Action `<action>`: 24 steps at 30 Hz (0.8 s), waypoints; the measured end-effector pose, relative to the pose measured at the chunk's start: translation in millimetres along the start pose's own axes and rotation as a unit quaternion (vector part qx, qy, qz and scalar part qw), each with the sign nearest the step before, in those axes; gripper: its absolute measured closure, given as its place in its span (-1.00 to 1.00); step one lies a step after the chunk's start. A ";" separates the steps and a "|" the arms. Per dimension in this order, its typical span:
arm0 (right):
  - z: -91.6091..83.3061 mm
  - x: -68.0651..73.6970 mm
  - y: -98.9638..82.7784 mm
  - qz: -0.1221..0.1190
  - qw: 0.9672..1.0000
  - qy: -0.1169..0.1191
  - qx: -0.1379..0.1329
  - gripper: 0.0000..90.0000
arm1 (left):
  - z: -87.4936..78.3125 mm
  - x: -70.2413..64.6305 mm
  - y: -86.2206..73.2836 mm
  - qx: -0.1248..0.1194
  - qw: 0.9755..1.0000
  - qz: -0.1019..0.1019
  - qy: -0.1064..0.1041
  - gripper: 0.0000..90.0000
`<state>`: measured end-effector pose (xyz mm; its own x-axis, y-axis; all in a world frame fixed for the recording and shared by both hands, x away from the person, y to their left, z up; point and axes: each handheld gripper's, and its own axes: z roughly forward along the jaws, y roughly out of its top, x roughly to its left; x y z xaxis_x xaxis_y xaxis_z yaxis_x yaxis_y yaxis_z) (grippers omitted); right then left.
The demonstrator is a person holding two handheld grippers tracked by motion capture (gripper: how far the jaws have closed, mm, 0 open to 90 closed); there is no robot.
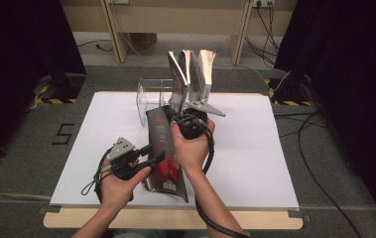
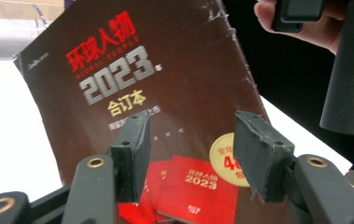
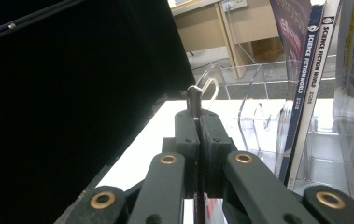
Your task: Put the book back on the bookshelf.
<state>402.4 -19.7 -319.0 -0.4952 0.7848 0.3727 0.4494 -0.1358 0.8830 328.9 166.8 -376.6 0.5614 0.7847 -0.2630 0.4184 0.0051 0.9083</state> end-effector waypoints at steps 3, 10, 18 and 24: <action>1.3 0.1 -0.5 0.000 1.000 0.000 0.001 0.95 | 3.7 -2.5 3.9 0.002 1.000 0.001 -0.003 0.00; 2.4 -0.7 -2.1 0.003 1.000 -0.002 0.001 0.95 | 11.3 -3.7 9.3 0.011 1.000 -0.006 -0.004 -0.02; 3.4 -0.7 -3.4 0.001 1.000 -0.006 0.000 0.95 | 18.4 -9.4 14.6 0.011 1.000 -0.004 -0.006 -0.05; 4.4 -0.3 -4.2 0.001 1.000 -0.007 0.000 0.95 | 23.9 -10.1 15.7 0.013 1.000 -0.005 -0.001 -0.06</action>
<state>404.0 -16.7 -324.1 -0.4830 0.7933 0.3705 0.4504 -0.1377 0.8821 346.9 144.1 -367.5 0.5588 0.7830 -0.2733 0.4429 -0.0031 0.8966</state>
